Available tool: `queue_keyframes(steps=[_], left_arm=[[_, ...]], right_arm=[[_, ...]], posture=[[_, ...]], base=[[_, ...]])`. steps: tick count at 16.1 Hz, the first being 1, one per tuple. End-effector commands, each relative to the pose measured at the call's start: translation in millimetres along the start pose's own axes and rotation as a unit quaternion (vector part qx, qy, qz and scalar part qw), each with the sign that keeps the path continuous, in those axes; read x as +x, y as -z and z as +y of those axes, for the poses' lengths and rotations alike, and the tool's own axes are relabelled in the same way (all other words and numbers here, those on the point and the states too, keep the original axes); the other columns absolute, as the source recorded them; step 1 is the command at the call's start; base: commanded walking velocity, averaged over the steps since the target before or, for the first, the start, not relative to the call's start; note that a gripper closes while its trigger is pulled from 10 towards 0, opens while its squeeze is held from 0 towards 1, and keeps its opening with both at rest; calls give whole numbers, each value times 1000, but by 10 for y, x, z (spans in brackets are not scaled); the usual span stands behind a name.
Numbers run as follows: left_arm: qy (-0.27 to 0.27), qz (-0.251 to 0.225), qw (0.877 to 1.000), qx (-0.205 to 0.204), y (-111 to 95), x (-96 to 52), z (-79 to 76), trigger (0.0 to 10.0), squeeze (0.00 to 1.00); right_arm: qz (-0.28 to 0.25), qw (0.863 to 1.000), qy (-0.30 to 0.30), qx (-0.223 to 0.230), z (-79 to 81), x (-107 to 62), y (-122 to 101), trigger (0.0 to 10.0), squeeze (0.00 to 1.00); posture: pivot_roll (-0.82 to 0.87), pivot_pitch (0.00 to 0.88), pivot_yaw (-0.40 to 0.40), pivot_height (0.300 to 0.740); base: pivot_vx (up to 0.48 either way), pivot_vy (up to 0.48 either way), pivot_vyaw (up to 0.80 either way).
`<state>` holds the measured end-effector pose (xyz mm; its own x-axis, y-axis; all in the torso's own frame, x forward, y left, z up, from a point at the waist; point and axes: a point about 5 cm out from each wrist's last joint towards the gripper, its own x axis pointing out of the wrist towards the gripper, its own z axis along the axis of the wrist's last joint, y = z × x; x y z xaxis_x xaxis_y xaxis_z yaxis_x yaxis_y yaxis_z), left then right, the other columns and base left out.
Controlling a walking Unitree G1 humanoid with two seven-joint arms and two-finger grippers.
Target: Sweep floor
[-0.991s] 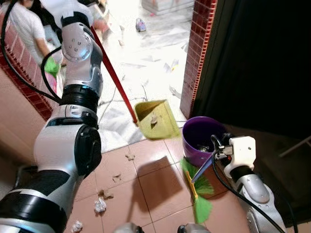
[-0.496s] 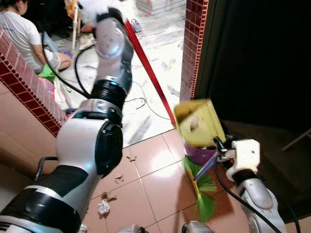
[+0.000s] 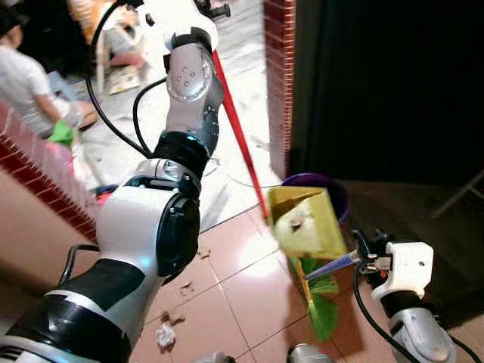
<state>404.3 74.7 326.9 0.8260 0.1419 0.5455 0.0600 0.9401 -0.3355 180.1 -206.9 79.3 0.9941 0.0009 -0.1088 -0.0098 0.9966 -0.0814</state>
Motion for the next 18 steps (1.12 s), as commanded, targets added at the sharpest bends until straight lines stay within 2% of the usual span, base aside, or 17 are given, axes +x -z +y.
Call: queue_keyframes(steps=[1, 3, 5, 8, 11, 14, 18], left_arm=[[-13, -65, 998, -13, -304, 138, -18, 10000, 0], [-28, -88, 996, 7, -389, 172, 10, 10000, 0], [-47, -113, 990, 68, -448, 196, 84, 10000, 0], [-44, -97, 989, 102, -381, 190, 92, 10000, 0], [-36, -58, 991, 111, -202, 119, 50, 10000, 0], [-30, -51, 992, 112, -149, 79, -16, 10000, 0], [-29, -50, 992, 114, -145, 78, -21, 10000, 0]], right_arm=[[47, 999, 10, 1, -16, -77, 156, 10000, 0], [43, 999, -2, 0, 9, -69, 134, 10000, 0], [36, 999, -8, 2, 25, -27, 98, 10000, 0], [26, 1000, -7, 3, 40, -28, 64, 10000, 0], [23, 1000, -5, 1, 51, -44, 47, 10000, 0], [24, 1000, 0, -1, 42, -58, 46, 10000, 0], [24, 1000, 0, 0, 45, -59, 45, 10000, 0]], posture=[[-350, 0, 211, 740], [-346, 0, 202, 740], [-345, 0, 197, 740], [-359, 2, 206, 740], [-375, 13, 216, 740], [-381, 18, 222, 740], [-381, 18, 222, 740]], base=[[0, 0, 0], [0, 0, 0], [0, 0, 0], [0, 0, 0], [0, 0, 0], [0, 0, 0], [0, 0, 0]])
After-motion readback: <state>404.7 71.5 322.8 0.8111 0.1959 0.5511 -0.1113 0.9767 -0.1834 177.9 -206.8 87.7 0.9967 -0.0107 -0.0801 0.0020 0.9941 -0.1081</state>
